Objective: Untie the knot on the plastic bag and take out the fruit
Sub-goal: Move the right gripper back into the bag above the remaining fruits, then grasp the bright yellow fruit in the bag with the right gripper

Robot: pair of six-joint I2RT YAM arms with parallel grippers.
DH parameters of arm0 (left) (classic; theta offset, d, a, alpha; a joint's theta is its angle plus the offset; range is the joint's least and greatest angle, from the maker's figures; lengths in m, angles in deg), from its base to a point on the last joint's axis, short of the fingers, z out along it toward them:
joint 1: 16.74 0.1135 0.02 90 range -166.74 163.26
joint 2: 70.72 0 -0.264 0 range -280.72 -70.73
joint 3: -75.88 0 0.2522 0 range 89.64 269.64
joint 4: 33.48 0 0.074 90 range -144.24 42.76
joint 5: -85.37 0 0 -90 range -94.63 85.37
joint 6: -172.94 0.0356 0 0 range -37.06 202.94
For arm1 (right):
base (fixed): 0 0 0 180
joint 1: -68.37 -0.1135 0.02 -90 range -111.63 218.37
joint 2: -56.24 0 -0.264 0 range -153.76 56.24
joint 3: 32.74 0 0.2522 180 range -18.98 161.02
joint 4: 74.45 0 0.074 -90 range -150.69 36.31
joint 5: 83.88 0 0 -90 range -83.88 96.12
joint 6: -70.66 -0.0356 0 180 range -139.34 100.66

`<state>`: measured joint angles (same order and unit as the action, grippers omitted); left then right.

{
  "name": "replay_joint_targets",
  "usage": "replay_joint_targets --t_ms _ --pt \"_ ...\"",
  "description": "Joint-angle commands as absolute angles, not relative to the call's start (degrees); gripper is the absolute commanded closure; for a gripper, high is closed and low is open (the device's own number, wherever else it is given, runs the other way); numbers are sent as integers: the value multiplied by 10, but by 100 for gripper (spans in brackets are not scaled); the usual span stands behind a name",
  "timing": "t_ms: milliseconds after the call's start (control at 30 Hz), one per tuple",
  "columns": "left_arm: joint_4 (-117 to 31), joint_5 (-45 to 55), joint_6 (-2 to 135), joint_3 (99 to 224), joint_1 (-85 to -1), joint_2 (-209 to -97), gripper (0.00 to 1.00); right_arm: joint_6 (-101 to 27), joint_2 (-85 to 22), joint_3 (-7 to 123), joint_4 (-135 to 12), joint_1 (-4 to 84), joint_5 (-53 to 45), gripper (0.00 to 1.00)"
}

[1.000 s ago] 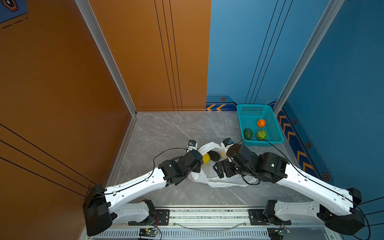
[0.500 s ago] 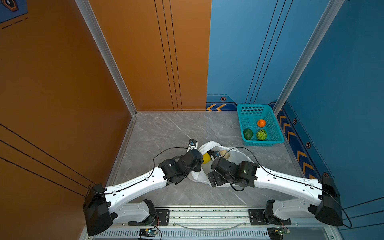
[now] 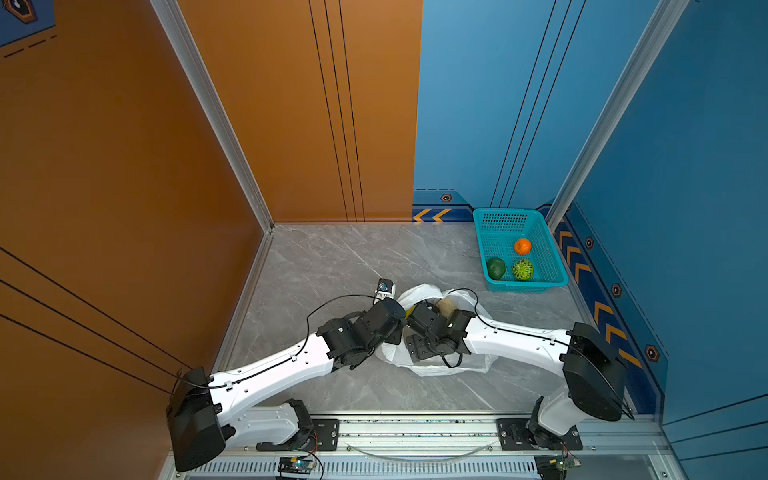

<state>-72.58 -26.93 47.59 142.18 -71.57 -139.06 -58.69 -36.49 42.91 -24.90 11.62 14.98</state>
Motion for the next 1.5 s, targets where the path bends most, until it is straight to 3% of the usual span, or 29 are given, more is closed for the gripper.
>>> replay_joint_targets --t_ms 0,300,500,800,1467 --pt "-740 -248 481 1435 -712 -1387 100 -655 -363 434 -294 138 157 7" --pt "-742 -231 471 1433 -718 -1393 100 -742 -330 370 -457 183 193 7" --pt "-740 -240 475 1440 -713 -1399 100 -759 -341 374 -454 186 133 9" --pt "-742 -242 482 1456 -694 -1413 100 -836 -336 348 -458 157 127 17" --pt "-757 -229 479 1440 -697 -1412 100 -933 -445 366 -628 190 175 23"
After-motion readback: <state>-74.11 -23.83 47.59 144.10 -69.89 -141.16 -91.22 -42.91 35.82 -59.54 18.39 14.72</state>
